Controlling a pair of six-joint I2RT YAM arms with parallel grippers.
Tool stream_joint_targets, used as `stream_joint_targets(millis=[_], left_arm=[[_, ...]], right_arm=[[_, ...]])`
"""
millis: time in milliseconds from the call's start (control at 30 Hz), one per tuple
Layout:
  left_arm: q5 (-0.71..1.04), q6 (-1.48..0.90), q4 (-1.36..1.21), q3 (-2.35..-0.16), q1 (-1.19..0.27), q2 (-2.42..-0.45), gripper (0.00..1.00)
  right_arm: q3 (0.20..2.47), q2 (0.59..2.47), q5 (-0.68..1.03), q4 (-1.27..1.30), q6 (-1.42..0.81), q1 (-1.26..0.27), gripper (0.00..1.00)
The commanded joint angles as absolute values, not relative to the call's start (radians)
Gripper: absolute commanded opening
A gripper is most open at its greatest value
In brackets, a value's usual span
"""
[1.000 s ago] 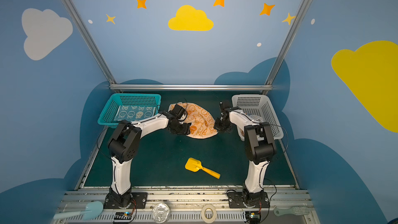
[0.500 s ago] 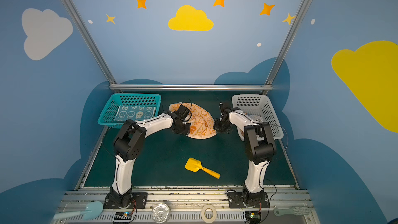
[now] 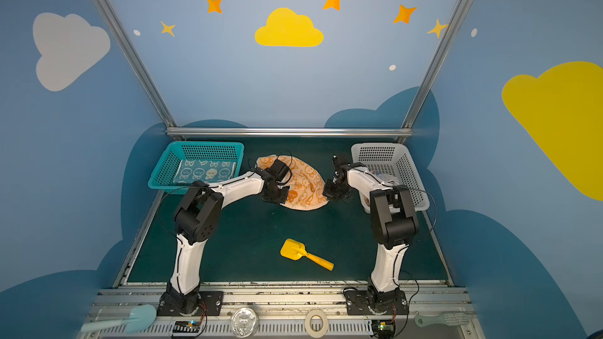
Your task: Fold and stack the towels
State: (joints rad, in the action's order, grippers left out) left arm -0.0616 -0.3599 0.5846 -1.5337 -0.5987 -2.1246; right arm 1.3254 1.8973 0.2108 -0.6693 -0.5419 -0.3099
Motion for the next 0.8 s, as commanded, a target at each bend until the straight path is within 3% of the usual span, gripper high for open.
stream_joint_targets(millis=[0,267,433,633,767], left_arm=[[-0.009,-0.369,0.58,-1.461,-0.618,-2.168,0.03],[0.047,-0.395,0.603,-1.511,-0.551,-1.971,0.03],[0.097,-0.451,0.608,-1.616,-0.458,-1.854,0.03],[0.133,-0.454,0.737,-1.948,-0.343,-1.861,0.03],[0.132,-0.434,0.869,-2.246,-0.305,-1.914,0.03]], right_arm=[[1.338,1.862,0.221,-0.687,-0.531,-0.307,0.0],[1.421,1.787,0.228,-0.773,-0.509,-0.307,0.0],[1.595,1.729,0.219,-0.87,-0.485,-0.306,0.0],[1.962,1.786,0.24,-0.996,-0.445,-0.291,0.0],[2.083,1.783,0.263,-0.947,-0.421,-0.287,0.0]])
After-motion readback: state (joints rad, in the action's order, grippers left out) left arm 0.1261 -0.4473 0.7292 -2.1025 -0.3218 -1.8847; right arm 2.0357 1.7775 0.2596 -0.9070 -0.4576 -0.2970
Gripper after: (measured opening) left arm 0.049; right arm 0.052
